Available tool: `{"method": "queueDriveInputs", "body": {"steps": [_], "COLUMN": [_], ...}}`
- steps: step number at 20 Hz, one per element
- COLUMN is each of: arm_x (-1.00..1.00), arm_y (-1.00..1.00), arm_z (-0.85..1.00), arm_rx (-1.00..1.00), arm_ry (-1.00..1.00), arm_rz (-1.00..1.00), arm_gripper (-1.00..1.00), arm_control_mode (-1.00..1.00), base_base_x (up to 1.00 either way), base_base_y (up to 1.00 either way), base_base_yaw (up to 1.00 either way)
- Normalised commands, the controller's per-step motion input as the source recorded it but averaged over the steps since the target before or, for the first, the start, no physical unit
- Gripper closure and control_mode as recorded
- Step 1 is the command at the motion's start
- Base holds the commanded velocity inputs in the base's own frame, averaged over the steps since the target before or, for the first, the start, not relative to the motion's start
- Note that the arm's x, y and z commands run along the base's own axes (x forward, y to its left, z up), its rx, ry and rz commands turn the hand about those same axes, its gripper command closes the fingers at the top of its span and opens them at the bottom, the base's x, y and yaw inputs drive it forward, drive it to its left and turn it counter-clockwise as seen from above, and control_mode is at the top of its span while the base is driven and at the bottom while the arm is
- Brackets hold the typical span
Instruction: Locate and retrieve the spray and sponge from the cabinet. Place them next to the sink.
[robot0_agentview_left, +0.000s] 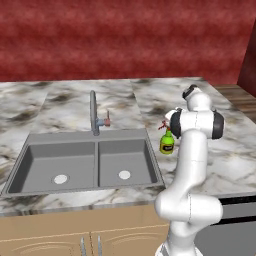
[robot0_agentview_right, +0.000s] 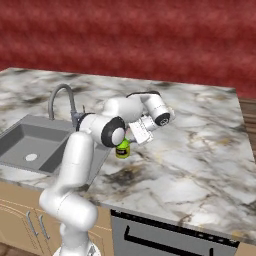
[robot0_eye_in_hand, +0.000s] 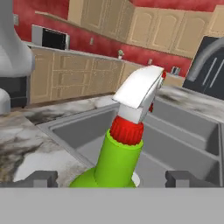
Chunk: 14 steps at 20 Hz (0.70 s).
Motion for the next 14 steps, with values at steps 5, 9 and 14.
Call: {"method": "queueDriveInputs", "body": {"steps": [5,9,14], "arm_x": [0.11,-0.30,-0.89], "arm_y": [-0.45,-0.24,-0.06], "arm_z": [0.06,0.00,0.01], "arm_rx": [0.00,-0.05,-0.15], "arm_ry": [0.16,0.09,-0.02], "arm_rz": [0.00,-0.02,0.05], "arm_gripper": [-1.00,-1.00,-1.00], "arm_control_mode": [-1.00,-1.00,-1.00], "base_base_x": [0.00,0.00,0.00], "base_base_y": [0.00,0.00,0.00], "base_base_yaw": [0.00,0.00,0.00]}}
